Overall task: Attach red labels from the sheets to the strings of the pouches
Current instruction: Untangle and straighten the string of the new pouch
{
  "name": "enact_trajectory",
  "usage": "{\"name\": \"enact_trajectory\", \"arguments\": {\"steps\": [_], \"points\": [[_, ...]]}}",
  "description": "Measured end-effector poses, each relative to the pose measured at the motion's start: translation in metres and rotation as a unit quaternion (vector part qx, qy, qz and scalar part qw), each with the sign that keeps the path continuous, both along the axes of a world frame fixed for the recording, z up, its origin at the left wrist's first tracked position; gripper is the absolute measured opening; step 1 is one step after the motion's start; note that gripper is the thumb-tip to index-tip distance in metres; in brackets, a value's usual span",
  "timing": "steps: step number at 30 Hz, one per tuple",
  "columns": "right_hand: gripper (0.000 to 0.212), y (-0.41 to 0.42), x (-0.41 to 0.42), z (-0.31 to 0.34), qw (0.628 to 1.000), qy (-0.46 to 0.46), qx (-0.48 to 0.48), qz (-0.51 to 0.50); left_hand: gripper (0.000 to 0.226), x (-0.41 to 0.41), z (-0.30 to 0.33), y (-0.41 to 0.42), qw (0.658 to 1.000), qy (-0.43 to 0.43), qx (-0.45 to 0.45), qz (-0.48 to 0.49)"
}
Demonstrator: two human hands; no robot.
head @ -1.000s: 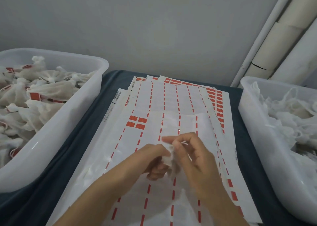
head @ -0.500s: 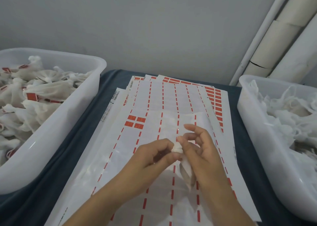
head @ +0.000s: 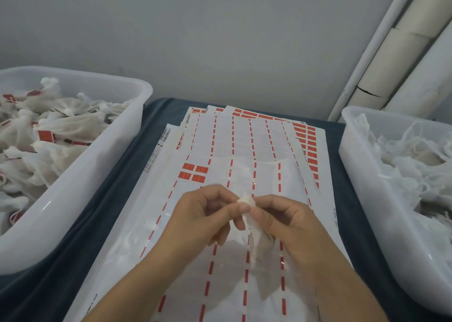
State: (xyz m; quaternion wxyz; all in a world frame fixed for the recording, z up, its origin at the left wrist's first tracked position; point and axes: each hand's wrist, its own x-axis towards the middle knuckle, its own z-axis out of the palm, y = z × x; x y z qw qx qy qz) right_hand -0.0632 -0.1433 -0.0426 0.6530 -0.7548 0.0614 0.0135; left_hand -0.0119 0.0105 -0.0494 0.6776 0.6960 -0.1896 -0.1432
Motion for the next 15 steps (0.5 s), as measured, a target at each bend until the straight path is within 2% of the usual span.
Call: {"name": "enact_trajectory", "arguments": {"steps": [3,6,8,11,15], "points": [[0.040,0.0012,-0.0012,-0.0023,0.999,0.033,0.014,0.016,0.043,0.0032,0.0006,0.0029,1.000,-0.001,-0.007,0.012],[0.042,0.0055,0.0003,-0.0069,0.997,0.062,0.031,0.019,0.039,0.0032,0.0001,0.0035,1.000,-0.016,-0.004,0.016],[0.040,0.0039,0.0006,-0.0074,0.990,0.093,0.104,0.029,0.038,0.0030,-0.0005,0.0027,1.000,-0.002,-0.027,0.004],[0.037,0.0036,-0.0019,-0.0019,0.959,0.119,0.246,0.076,0.034,0.0020,-0.0007,0.0018,0.996,0.029,-0.068,-0.042],[0.039,0.0047,-0.0035,-0.0019,0.941,0.132,0.295,0.100,0.024,0.0005,-0.0016,0.0011,0.992,0.058,-0.090,-0.070]]}}
